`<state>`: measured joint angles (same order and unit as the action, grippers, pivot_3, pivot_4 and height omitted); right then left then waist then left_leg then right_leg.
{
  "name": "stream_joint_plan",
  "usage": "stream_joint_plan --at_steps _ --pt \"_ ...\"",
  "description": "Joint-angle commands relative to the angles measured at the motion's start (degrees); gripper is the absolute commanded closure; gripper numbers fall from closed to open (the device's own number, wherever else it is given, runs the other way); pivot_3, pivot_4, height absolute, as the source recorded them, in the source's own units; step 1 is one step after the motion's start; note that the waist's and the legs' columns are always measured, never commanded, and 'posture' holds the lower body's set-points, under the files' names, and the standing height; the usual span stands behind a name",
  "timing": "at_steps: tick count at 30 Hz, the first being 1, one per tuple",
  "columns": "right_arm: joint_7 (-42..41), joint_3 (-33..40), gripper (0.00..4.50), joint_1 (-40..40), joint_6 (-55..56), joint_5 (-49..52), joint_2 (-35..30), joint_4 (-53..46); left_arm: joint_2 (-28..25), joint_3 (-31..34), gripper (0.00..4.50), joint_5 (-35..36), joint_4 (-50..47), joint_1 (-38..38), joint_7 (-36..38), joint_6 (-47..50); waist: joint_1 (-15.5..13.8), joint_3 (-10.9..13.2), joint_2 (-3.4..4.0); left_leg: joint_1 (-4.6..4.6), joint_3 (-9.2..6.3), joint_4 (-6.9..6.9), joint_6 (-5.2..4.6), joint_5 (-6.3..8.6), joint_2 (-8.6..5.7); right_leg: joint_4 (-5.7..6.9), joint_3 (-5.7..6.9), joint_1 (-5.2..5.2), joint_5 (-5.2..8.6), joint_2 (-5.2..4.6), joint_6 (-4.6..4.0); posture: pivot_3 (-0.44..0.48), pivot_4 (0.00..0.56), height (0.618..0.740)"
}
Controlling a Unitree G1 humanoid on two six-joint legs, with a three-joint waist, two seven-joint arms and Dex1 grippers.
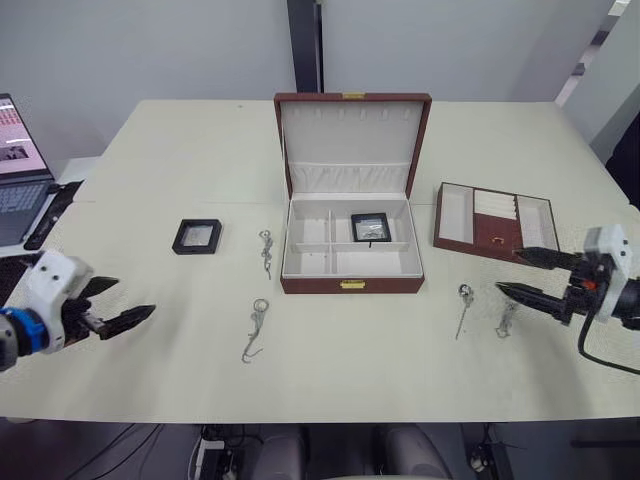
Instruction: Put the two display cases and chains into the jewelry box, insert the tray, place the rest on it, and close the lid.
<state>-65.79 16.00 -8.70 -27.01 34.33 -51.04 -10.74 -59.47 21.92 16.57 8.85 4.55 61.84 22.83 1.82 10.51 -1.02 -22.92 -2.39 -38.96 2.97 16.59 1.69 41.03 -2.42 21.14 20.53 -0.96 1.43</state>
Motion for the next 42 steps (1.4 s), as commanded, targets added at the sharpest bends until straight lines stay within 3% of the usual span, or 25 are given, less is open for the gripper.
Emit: stream_joint_plan --at_steps 1,11,17,24,32,36,42 --pt "2.11 -1.39 0.00 -1.34 -3.10 3.57 0.86 -7.68 -2.56 -4.92 0.02 -2.57 5.77 6.34 3.04 -4.90 -0.06 0.00 0.00 -0.01 0.01 0.00 0.00 0.00 -0.03 -0.01 0.02 0.00 0.00 0.00 0.00 0.000 0.150 0.740" --pt "8.28 -8.78 0.00 -5.76 -5.91 5.33 5.51 -18.98 -0.02 -24.53 0.02 -15.50 28.72 32.00 11.75 -21.79 -0.02 0.01 -0.02 -0.05 0.03 -0.04 -0.01 0.00 -0.10 0.01 0.04 0.06 0.00 0.21 0.00 0.000 0.150 0.740" --pt "10.84 -9.43 0.00 -3.94 -5.98 4.85 6.02 -21.52 4.82 -30.73 0.02 -21.64 42.84 43.42 13.04 -30.03 -0.01 0.02 -0.04 -0.08 0.03 -0.06 -0.01 0.00 -0.10 0.02 0.05 0.08 0.00 0.20 0.00 0.000 0.150 0.740" --pt "13.77 -8.73 0.00 -2.16 -6.61 6.03 6.23 -24.30 8.48 -33.43 0.02 -26.04 53.35 49.61 11.76 -34.59 0.23 0.02 -0.05 -0.08 0.02 -0.08 -0.01 0.00 -0.07 0.07 0.05 0.12 0.00 0.21 0.00 0.000 0.150 0.740" --pt "15.85 -8.08 0.00 -0.41 -7.35 7.16 6.04 -26.34 9.39 -33.81 0.02 -28.08 57.37 50.80 10.48 -35.28 0.22 0.01 -0.06 -0.06 0.02 -0.09 -0.01 -0.01 -0.08 0.10 0.05 0.11 0.00 0.17 0.00 0.000 0.150 0.740" --pt "16.35 -8.59 0.00 -0.68 -7.50 7.18 6.05 -26.23 9.61 -33.68 0.88 -28.02 57.66 50.71 9.97 -34.91 0.22 0.01 -0.06 -0.04 0.02 -0.09 -0.01 -0.01 -0.08 0.11 0.05 0.11 0.00 0.17 0.00 0.000 0.150 0.740" --pt "16.75 -9.15 0.00 -1.70 -7.83 7.17 6.20 -25.91 9.83 -33.64 2.68 -28.01 57.78 51.07 9.74 -34.70 0.22 0.01 -0.06 -0.04 0.02 -0.09 -0.01 -0.01 -0.08 0.11 0.04 0.10 0.00 0.17 0.00 0.000 0.150 0.740"
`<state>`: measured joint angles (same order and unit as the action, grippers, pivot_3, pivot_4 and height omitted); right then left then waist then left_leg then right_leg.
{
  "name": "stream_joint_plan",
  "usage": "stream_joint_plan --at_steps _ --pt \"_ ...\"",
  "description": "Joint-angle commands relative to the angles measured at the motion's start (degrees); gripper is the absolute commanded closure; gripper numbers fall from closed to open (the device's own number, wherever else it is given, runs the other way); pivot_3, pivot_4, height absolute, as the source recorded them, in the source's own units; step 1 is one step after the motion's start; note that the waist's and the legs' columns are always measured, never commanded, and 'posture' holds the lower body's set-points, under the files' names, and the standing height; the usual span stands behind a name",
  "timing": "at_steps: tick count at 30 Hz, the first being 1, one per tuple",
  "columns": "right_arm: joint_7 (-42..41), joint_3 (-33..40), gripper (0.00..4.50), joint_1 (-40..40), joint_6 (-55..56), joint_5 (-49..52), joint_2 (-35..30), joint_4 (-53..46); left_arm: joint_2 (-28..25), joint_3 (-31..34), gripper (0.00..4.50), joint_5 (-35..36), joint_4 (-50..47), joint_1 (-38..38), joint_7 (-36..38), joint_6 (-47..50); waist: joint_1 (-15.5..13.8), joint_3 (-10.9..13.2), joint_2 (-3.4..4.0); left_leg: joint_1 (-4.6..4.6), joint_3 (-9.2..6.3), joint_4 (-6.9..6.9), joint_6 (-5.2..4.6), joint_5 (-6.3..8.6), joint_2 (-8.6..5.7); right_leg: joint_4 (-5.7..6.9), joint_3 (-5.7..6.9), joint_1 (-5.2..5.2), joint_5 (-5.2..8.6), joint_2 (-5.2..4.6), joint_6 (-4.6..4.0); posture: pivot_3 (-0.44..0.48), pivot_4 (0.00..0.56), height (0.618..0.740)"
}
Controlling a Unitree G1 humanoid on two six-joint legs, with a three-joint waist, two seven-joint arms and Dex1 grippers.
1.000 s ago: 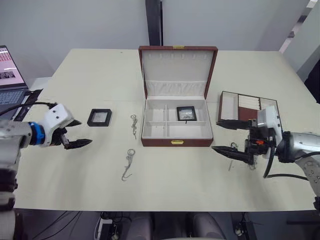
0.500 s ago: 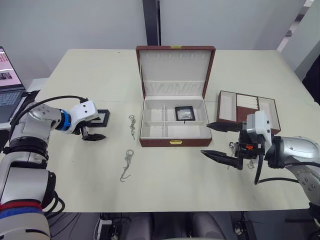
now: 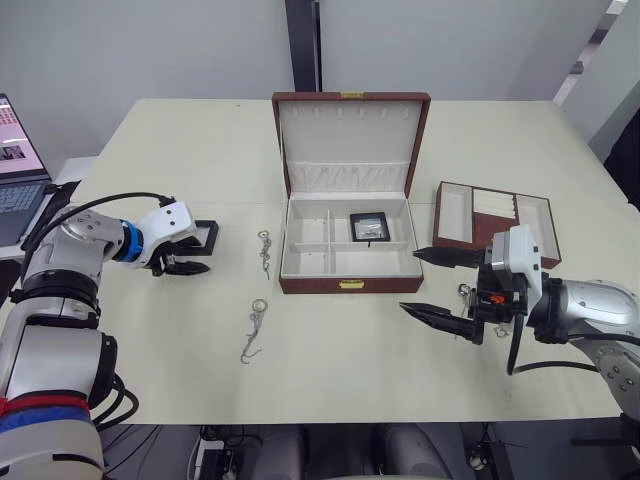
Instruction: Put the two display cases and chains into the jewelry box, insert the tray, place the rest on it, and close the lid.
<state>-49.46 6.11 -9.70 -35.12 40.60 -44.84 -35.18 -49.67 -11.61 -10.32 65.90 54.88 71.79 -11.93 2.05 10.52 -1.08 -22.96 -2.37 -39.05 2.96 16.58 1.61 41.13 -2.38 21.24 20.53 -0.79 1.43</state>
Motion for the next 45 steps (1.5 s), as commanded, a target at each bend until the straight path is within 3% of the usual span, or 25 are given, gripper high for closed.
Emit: stream_joint_plan --at_steps 1,6,7,19,24,33,39,45 --pt "0.48 0.70 0.00 -0.86 0.18 0.93 0.05 -1.45 0.04 -0.05 2.99 -1.14 0.75 0.95 -0.31 0.13 0.00 0.00 0.00 0.00 0.00 0.00 0.00 0.00 0.00 0.00 0.01 0.00 0.00 0.00 0.00 0.000 0.150 0.740" --pt "0.46 0.48 0.00 -1.06 0.00 1.09 0.05 -1.56 0.07 0.20 4.42 -1.39 0.73 1.51 -0.22 0.25 -0.02 0.00 0.00 -0.01 -0.01 0.00 0.00 0.00 -0.01 0.00 0.01 0.00 0.00 0.00 0.00 0.000 0.150 0.740" --pt "0.40 0.43 0.00 -1.08 0.02 1.12 0.02 -1.54 0.09 0.24 4.47 -1.43 0.73 1.59 -0.20 0.27 -0.02 0.00 0.00 -0.01 -0.01 0.00 0.00 0.00 -0.01 0.00 0.01 0.00 0.00 0.00 0.00 0.000 0.150 0.740" --pt "-0.27 0.61 0.00 -0.83 0.65 0.73 -0.08 -0.98 -0.41 0.57 4.47 -1.29 0.35 1.80 0.55 1.01 -0.03 0.00 0.00 -0.01 -0.01 0.00 0.00 0.00 -0.01 0.00 0.02 0.00 0.00 0.00 0.00 0.000 0.150 0.740" --pt "-0.11 2.07 0.00 -0.84 0.27 1.42 -0.60 -1.20 -1.08 1.66 4.47 0.82 -3.57 3.27 5.94 3.53 -0.04 0.00 -0.01 -0.02 -0.01 0.00 0.01 0.00 -0.01 0.00 0.02 0.01 0.00 0.00 0.00 0.000 0.150 0.740" --pt "1.35 8.19 0.00 3.56 -0.11 2.10 -1.67 -1.26 -0.68 1.61 4.47 6.91 -27.98 5.44 18.75 20.45 -0.18 0.02 -0.06 -0.08 -0.05 -0.02 0.15 -0.08 -0.05 -0.06 0.04 -0.03 0.00 -0.03 0.00 0.000 0.150 0.740" --pt "2.77 10.33 0.00 7.03 0.65 1.29 -1.39 -2.31 0.90 -1.18 4.47 12.40 -41.73 6.66 20.71 32.61 0.11 0.02 -0.06 -0.06 -0.07 -0.02 0.10 -0.06 0.02 -0.03 0.01 -0.03 0.00 0.09 0.00 0.000 0.150 0.740" --pt "5.23 12.12 0.00 11.01 1.39 0.83 -0.54 -4.40 7.74 -3.09 4.47 14.59 -45.34 10.45 19.62 39.02 -0.21 0.02 -0.06 -0.09 -0.07 -0.04 0.07 -0.04 -0.03 -0.05 0.00 -0.06 0.00 0.08 0.00 0.000 0.150 0.740"
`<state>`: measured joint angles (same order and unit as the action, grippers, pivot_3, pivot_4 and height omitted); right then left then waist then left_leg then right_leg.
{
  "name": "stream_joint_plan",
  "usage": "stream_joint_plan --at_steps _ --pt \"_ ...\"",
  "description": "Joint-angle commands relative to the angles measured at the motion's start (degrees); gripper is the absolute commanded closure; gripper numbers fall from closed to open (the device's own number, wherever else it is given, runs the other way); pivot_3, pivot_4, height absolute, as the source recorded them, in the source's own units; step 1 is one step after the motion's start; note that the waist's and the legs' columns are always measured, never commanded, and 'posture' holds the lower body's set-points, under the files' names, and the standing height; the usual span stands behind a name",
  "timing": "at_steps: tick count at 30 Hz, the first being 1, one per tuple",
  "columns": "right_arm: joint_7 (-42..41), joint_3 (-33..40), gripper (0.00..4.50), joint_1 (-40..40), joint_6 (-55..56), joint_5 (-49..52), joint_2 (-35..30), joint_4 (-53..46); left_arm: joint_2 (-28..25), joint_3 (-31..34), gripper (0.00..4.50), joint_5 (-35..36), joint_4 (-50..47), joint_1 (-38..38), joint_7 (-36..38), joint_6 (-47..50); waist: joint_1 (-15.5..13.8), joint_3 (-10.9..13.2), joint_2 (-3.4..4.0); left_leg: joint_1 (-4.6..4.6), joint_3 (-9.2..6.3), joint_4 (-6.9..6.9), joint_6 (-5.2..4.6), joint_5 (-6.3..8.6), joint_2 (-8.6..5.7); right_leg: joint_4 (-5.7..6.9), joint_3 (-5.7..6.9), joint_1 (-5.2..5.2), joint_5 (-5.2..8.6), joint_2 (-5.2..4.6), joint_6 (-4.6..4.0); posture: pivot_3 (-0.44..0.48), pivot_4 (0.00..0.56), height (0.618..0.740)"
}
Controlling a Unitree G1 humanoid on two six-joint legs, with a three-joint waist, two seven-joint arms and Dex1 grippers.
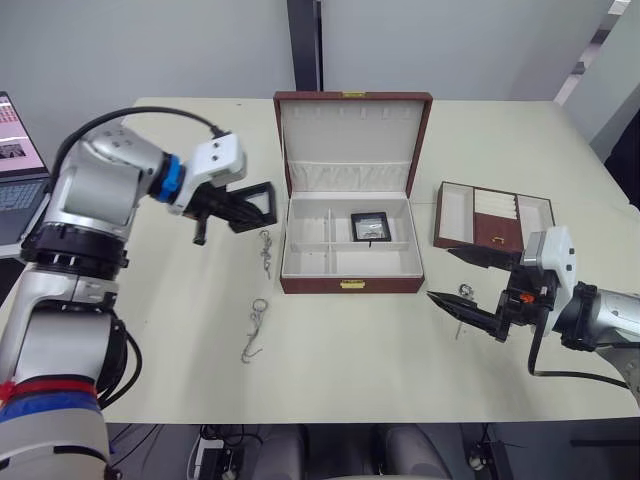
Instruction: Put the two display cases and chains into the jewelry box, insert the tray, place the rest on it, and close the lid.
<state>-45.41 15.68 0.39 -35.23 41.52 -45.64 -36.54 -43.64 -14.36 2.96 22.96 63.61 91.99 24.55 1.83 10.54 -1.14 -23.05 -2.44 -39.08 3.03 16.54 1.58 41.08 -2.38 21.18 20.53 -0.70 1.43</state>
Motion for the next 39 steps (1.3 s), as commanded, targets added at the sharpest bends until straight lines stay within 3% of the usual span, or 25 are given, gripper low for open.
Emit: stream_joint_plan --at_steps 1,10,18,39 --pt "1.66 2.97 0.00 1.70 1.56 -0.12 0.42 -3.57 2.92 -0.89 4.47 1.40 -3.15 1.38 -1.04 3.07 0.00 0.00 0.00 0.01 0.02 0.00 0.00 0.00 -0.01 0.00 -0.02 -0.01 0.00 -0.01 0.00 0.000 0.150 0.740" --pt "4.38 7.56 0.00 8.23 1.80 0.07 0.68 -7.04 12.00 -3.24 4.47 2.97 -8.47 -4.16 -6.60 5.30 0.12 0.00 0.00 0.03 0.05 0.00 -0.01 0.00 0.04 0.01 -0.10 -0.01 0.00 0.06 0.00 0.000 0.150 0.740" --pt "5.75 9.46 0.00 9.85 1.31 0.87 0.15 -8.56 19.01 -4.62 4.47 1.93 -6.49 -7.34 -13.81 3.22 -0.05 0.00 0.00 0.03 0.07 0.01 -0.01 0.00 0.00 0.00 -0.13 -0.04 0.00 0.05 0.00 0.000 0.150 0.740" --pt "6.03 9.52 0.00 10.02 0.80 1.04 -0.31 -8.75 19.86 -7.71 4.47 1.44 -8.39 -11.14 -15.47 4.39 -0.13 0.00 0.00 0.04 0.08 0.01 -0.07 0.03 -0.01 -0.02 -0.14 -0.06 0.00 0.07 0.00 0.000 0.150 0.740"
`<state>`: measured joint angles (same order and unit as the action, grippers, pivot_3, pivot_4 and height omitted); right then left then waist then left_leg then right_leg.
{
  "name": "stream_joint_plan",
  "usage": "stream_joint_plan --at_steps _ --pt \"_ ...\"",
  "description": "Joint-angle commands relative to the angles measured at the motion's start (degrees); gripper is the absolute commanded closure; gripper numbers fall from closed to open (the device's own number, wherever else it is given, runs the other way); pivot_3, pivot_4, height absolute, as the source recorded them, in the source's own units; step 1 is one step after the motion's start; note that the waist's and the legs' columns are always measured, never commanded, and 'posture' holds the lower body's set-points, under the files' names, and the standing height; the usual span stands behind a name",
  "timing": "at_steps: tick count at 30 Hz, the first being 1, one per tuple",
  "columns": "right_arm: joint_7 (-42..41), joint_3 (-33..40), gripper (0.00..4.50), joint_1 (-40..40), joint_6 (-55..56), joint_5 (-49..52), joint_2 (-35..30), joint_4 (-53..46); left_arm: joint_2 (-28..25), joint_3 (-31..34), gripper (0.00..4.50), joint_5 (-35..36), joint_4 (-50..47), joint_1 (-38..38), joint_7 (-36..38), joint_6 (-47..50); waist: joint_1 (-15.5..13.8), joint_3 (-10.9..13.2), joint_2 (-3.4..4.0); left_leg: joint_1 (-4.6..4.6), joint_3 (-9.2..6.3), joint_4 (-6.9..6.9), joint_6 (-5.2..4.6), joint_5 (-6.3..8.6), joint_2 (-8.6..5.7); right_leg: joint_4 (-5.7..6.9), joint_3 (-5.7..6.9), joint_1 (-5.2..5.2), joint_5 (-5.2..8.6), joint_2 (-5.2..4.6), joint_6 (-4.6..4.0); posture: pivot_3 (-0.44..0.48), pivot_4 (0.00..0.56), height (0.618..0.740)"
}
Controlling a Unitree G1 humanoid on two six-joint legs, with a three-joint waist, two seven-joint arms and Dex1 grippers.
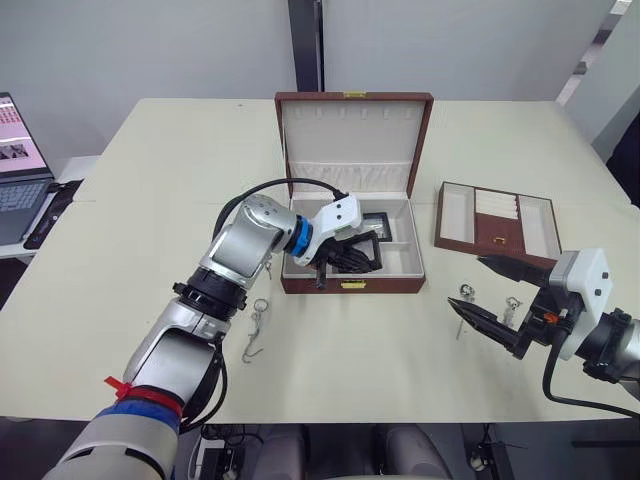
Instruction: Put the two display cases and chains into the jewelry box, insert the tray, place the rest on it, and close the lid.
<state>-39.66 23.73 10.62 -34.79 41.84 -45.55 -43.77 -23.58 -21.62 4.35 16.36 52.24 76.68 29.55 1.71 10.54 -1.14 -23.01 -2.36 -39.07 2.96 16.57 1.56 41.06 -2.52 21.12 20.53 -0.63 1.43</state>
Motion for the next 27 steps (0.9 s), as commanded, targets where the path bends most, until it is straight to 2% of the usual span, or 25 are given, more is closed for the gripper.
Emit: stream_joint_plan --at_steps 1,8,13,20,22,23,27 --pt "0.27 1.36 0.00 -0.27 0.39 0.66 -0.42 -1.46 -0.25 -0.46 4.47 0.04 -1.63 0.31 -0.14 -0.68 0.00 0.00 0.00 0.00 0.01 0.00 0.00 0.00 0.00 0.00 0.00 -0.01 0.00 0.00 0.00 0.000 0.150 0.740" --pt "0.46 0.81 0.00 -0.64 0.40 0.48 -0.35 -1.27 0.13 0.06 4.47 -0.08 -0.49 0.97 -0.76 -1.52 0.00 0.00 0.00 0.01 0.00 0.00 0.00 0.00 0.00 0.00 0.00 -0.01 0.00 0.00 0.00 0.000 0.150 0.740" --pt "0.37 0.72 0.00 -0.79 0.39 0.46 -0.44 -1.08 0.16 0.40 3.03 0.35 -0.16 1.21 -1.12 -1.75 0.00 0.00 0.00 0.00 0.00 0.00 0.00 0.00 0.00 0.00 0.00 -0.01 0.00 0.00 0.00 0.000 0.150 0.740" --pt "0.16 0.50 0.00 -1.34 0.54 0.18 -0.54 -0.47 0.20 0.61 0.72 0.93 -0.63 1.12 -1.09 -1.07 0.00 0.00 0.00 0.01 0.00 0.00 0.00 0.00 0.00 -0.01 0.00 -0.01 0.00 0.00 0.00 0.000 0.150 0.740" --pt "0.08 0.36 0.00 -1.56 0.59 0.11 -0.54 -0.24 0.23 0.71 0.19 1.04 -0.58 1.27 -1.11 -1.09 0.00 0.00 0.00 0.00 0.00 0.00 0.00 0.00 0.00 -0.01 0.00 -0.01 0.00 0.00 0.00 0.000 0.150 0.740" --pt "0.00 0.32 0.00 -1.66 0.62 0.07 -0.57 -0.09 0.32 0.97 0.03 1.28 -0.56 1.36 -1.18 -1.05 0.00 0.00 0.00 0.00 0.00 0.00 0.00 0.00 0.00 -0.01 0.00 -0.01 0.00 0.00 0.00 0.000 0.150 0.740" --pt "-1.09 0.67 0.00 -1.66 0.86 -0.08 -0.83 1.18 0.00 3.00 0.03 3.27 -0.81 1.44 -0.93 -0.38 0.01 0.00 0.00 0.00 0.00 0.00 0.00 0.00 0.00 -0.01 0.00 -0.01 0.00 0.00 0.00 0.000 0.150 0.740"
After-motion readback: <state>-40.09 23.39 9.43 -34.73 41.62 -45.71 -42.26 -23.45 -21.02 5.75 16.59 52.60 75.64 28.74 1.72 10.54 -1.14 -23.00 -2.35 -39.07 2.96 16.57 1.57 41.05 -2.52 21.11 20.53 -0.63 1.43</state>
